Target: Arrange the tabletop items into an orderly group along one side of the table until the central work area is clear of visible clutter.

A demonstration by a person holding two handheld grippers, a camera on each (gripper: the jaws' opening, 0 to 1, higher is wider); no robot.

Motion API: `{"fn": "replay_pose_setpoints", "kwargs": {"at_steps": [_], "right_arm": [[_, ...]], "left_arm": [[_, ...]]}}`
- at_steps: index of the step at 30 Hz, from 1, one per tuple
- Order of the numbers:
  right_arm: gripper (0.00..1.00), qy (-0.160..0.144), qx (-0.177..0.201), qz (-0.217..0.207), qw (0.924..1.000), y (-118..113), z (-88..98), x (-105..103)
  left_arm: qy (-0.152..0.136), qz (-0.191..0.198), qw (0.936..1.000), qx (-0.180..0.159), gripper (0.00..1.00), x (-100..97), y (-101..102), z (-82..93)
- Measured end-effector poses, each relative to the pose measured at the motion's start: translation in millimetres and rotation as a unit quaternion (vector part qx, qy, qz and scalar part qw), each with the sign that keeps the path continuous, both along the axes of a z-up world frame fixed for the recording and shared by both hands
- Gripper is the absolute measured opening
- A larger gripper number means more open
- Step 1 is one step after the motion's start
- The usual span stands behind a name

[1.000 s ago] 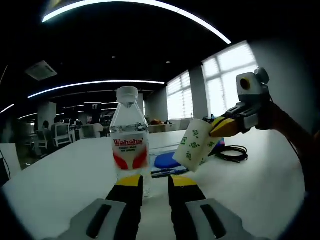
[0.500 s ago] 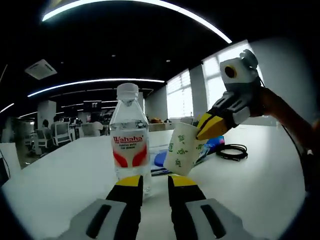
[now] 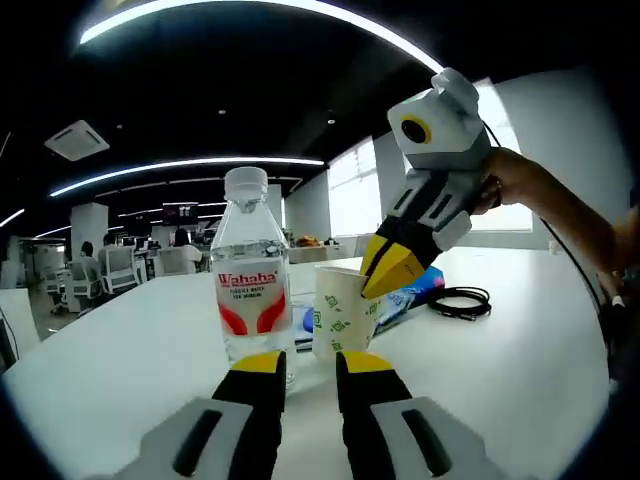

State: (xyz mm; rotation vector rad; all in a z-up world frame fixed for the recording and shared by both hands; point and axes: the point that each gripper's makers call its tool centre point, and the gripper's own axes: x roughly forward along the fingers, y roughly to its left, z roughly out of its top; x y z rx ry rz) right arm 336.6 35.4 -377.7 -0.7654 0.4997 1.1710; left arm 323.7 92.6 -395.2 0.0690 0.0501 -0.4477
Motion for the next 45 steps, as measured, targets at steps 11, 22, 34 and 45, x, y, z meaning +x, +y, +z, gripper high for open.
{"fn": "replay_pose_setpoints", "kwargs": {"at_steps": [11, 22, 34, 45], "right_arm": [[0.03, 0.003, 0.001, 0.004, 1.0000, 8, -2.3, -1], [0.08, 0.008, 0.022, 0.003, 0.9997, 7, 0.6, -6], [0.11, -0.010, 0.092, -0.011, 0.9957, -2, 26.8, -10], [0.12, -0.037, 0.174, -0.049, 0.9827, -22, 41.0, -20]], "left_arm": [[0.000, -0.001, 1.0000, -0.004, 0.19, -1.3, 1, 0.6], [0.001, 0.003, 1.0000, -0.004, 0.19, -0.8, 3, 0.8], [0.000, 0.010, 0.9999, -0.008, 0.20, 1.7, 6, 1.1], [0.002, 0.010, 0.9999, -0.003, 0.21, 2.9, 5, -1.9]]}}
